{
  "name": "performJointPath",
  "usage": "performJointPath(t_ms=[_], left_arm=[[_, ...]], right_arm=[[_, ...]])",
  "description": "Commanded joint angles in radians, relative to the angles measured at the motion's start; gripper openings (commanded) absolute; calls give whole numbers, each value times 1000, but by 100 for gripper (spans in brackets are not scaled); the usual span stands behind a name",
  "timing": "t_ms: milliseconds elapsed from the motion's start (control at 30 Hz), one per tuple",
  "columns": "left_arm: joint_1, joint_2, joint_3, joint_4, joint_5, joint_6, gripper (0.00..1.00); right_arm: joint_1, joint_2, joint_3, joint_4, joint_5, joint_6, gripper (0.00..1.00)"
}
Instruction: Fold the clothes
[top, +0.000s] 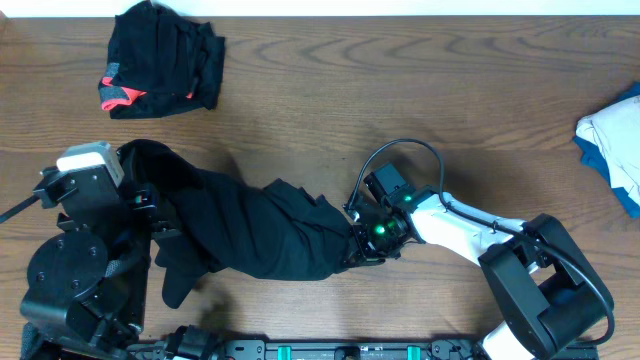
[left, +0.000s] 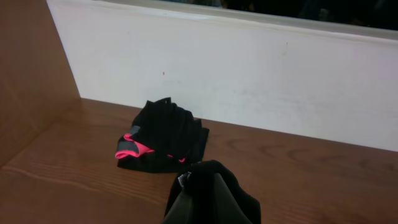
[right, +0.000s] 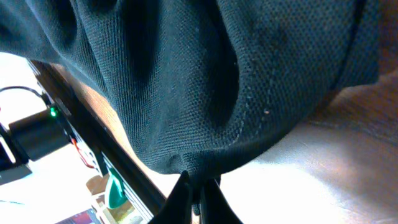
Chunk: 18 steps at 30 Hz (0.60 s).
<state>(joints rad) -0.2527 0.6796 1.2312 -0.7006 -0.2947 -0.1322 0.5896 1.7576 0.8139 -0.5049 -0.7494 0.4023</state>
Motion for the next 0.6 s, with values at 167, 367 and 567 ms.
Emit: performJointPath(t_ms=[167, 367, 567], left_arm=[[-2, -3, 30, 5, -13, 9, 6], [-2, -3, 30, 16, -12, 8, 6], [-2, -3, 30, 39, -8, 8, 6]], right_arm=[[4, -33, 9, 27, -13, 10, 1], [-25, -159, 78, 11, 69, 8, 1], [-64, -345, 212, -104, 290, -26, 1]])
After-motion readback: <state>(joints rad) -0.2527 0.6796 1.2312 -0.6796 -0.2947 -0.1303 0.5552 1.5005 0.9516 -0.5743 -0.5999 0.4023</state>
